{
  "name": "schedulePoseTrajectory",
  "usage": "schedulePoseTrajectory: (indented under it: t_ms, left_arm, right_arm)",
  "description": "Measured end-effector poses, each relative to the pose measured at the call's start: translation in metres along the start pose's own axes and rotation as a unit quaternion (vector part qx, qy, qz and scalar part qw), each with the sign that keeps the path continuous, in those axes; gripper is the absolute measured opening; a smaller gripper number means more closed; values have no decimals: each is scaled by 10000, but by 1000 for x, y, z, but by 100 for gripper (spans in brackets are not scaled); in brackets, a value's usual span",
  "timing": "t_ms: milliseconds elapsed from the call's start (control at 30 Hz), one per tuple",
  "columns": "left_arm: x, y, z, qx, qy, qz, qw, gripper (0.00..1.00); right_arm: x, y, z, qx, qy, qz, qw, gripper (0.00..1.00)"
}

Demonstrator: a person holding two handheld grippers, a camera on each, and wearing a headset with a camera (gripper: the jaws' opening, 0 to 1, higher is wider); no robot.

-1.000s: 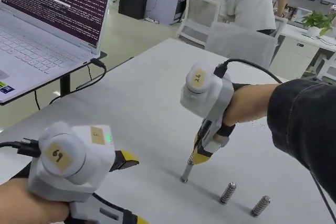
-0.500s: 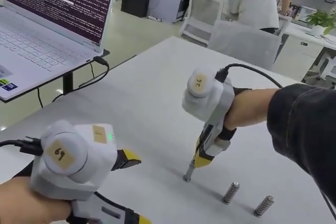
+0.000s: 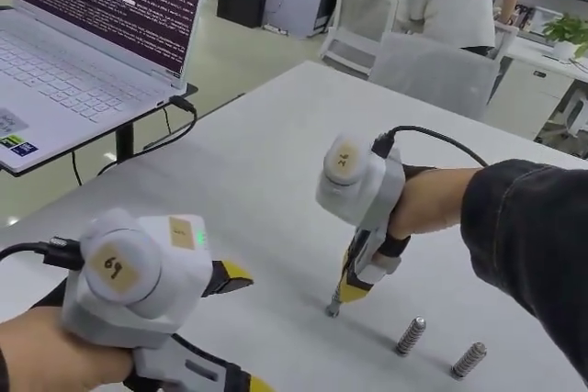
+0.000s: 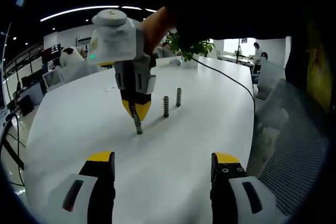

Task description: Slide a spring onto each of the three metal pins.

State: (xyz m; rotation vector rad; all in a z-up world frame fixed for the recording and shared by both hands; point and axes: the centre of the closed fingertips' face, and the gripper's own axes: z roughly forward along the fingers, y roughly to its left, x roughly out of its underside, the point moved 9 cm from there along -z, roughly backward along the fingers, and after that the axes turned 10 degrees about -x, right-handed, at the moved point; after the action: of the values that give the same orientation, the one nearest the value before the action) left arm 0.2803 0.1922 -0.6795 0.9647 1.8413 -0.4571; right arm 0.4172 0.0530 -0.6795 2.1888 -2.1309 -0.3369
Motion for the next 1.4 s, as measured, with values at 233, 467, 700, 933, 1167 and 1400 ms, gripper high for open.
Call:
schedulePoseTrajectory:
  t_ms: [233, 467, 700, 933, 1167, 1400]
  left_arm:
    - [1, 0, 0, 10, 11, -5, 10000, 71]
    - [1, -1, -1, 21, 21, -13, 10000, 71]
    - [1, 0, -1, 25, 23, -16, 10000, 70]
    - [2, 0, 0, 37, 33, -20, 10000, 70]
    - [1, -1, 1, 52, 23, -17, 10000, 70]
    - [1, -1, 1, 51, 23, -20, 10000, 70]
  right_arm:
    - [1, 1, 8, -32, 3, 26, 10000, 8]
    - [2, 1, 14, -37, 13, 62, 10000, 9]
    - [2, 1, 18, -54, 6, 88, 9999, 9]
    - [3, 0, 19, -50, -2, 89, 9999, 9]
    - [3, 0, 20, -35, 23, 58, 10000, 9]
    - [5, 0, 20, -35, 13, 63, 10000, 15]
